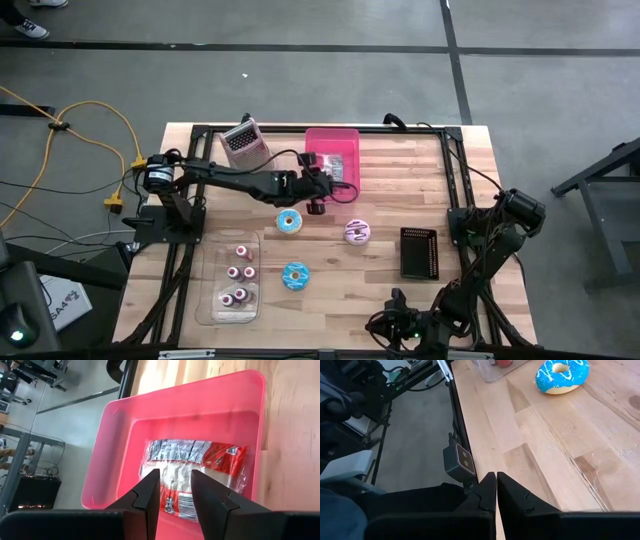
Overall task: Pick & Place Food Item
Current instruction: Put the popcorn bag into the red bin, then put the top left light blue donut into the black bin
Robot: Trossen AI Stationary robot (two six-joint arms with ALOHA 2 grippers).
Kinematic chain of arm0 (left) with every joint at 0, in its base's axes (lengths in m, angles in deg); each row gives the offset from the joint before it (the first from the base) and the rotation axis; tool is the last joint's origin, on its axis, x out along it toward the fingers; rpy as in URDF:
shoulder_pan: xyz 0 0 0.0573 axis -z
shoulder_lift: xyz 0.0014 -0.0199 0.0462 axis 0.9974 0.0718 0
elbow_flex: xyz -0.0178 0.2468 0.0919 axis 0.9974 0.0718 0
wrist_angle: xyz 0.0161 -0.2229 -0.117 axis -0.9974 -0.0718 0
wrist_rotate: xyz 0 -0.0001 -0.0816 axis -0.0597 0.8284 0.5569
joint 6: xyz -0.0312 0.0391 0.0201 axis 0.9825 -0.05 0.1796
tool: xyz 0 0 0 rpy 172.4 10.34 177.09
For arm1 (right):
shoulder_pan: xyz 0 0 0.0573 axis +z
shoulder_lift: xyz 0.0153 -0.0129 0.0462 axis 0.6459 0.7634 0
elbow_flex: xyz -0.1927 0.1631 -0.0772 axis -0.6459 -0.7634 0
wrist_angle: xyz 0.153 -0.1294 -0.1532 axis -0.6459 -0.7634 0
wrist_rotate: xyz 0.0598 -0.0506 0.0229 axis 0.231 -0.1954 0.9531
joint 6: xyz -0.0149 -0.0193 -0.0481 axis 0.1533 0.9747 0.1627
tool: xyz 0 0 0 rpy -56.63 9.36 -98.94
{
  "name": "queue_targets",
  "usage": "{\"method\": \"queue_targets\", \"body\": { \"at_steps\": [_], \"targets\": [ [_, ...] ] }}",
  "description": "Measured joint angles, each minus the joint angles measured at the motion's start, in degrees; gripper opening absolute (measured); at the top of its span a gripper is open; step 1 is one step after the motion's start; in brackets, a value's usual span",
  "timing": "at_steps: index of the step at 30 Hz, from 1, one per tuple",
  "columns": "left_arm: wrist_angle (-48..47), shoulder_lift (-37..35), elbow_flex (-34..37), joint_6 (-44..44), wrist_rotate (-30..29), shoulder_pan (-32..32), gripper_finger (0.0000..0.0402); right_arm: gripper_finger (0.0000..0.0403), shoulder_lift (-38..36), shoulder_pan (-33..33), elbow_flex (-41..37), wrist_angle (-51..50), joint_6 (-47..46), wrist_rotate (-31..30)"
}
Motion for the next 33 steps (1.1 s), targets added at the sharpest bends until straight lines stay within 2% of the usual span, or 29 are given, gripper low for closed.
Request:
{"method": "queue_targets", "body": {
  "at_steps": [12, 17, 19, 24, 27, 29, 33],
  "targets": [
    [1.48, -0.60, 0.00, -1.45, -2.42, 0.29, 0.0102, 0.0002, 0.00, 0.00, 0.00, -0.01, 0.00, -0.01],
    [2.79, -4.60, -2.06, 9.15, -0.97, 0.51, 0.0102, 0.0002, 0.00, 0.00, -0.01, 0.05, 0.09, -0.03],
    [2.79, -6.91, -2.32, 13.18, 3.68, 0.40, 0.0102, 0.0002, 0.00, 0.00, -0.01, 0.05, 0.20, -0.03],
    [0.21, -10.98, -2.32, 22.11, 23.27, -1.66, 0.0102, 0.0002, 0.00, 0.00, -0.01, 0.02, 0.53, -0.13],
    [-2.80, -11.61, -2.32, 25.39, 31.90, -2.78, 0.0102, 0.0002, 0.00, -0.33, -0.01, -0.08, 0.61, -0.54],
    [-4.46, -11.61, -2.32, 25.43, 34.33, -3.07, 0.0102, 0.0002, 0.00, -0.78, -0.01, -0.31, 0.63, -0.49],
    [-9.39, -11.63, -2.32, 23.28, 35.20, -1.94, 0.0102, 0.0002, 0.00, -2.03, -0.01, -1.69, 0.39, 0.25]
  ]
}}
